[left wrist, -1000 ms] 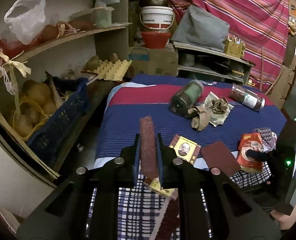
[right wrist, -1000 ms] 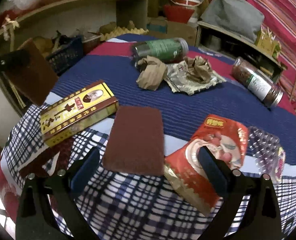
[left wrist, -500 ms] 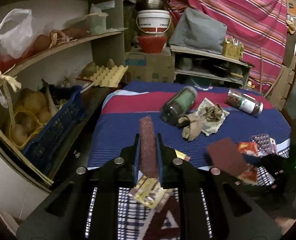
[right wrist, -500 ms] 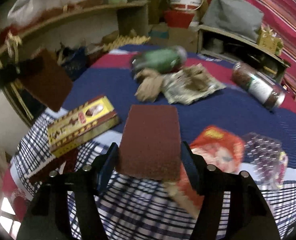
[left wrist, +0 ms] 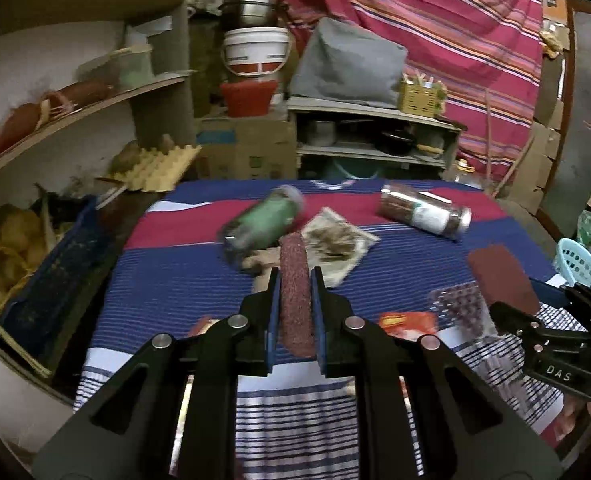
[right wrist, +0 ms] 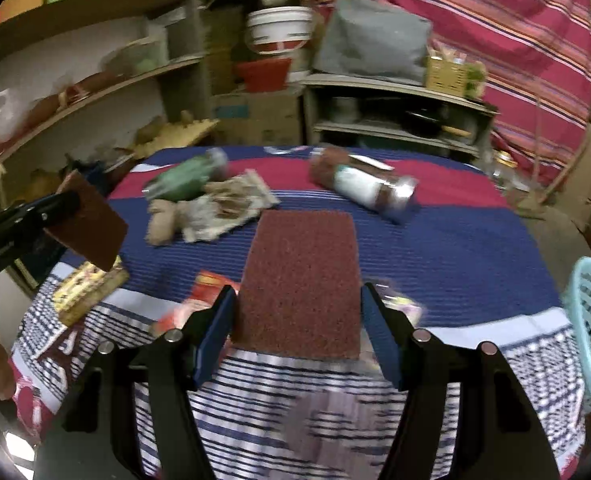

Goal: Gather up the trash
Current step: 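Carry both scouring pads over the blue basket and release them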

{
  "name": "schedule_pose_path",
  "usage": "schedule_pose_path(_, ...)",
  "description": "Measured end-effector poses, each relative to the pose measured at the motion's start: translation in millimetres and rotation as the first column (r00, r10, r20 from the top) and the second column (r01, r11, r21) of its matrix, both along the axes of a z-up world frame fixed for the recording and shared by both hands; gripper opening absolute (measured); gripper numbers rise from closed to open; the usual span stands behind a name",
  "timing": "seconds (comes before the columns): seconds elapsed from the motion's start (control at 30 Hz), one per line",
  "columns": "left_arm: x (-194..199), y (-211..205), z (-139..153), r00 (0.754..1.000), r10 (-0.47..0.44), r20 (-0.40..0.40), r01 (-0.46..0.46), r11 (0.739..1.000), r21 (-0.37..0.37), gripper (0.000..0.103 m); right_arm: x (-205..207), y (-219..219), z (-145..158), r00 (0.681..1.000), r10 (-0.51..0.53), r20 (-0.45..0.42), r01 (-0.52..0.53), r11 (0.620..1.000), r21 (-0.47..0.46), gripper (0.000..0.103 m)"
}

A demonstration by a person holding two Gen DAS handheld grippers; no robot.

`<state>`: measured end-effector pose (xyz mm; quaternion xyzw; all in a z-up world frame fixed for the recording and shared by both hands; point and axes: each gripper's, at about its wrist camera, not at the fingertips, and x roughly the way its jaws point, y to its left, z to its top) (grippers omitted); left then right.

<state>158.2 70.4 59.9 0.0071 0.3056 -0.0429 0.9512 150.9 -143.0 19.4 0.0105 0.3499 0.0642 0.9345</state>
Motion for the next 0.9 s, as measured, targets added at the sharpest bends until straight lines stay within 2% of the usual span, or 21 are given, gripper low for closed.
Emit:
schedule_pose_path(0.47, 5, -127, -3, 0.987, -0.163, 0.003, 0.163, 0.986, 0.018, 0.013, -28, -119, 16, 0.982, -0.17, 0.08, 0.174, 0.984, -0.046, 0.063)
schedule_pose_path(0.7, 1, -191, 0, 0.963, -0.268, 0.006, 0.268, 0.963, 0.032, 0.013, -44, -189, 18, 0.957, -0.279, 0.082, 0.282, 0.959, -0.028, 0.063)
schedule_pose_path(0.9, -5, -247, 2, 0.936, -0.353, 0.014, 0.353, 0.936, 0.012, 0.013, -59, -243, 16, 0.93, -0.358, 0.083, 0.361, 0.932, -0.022, 0.063)
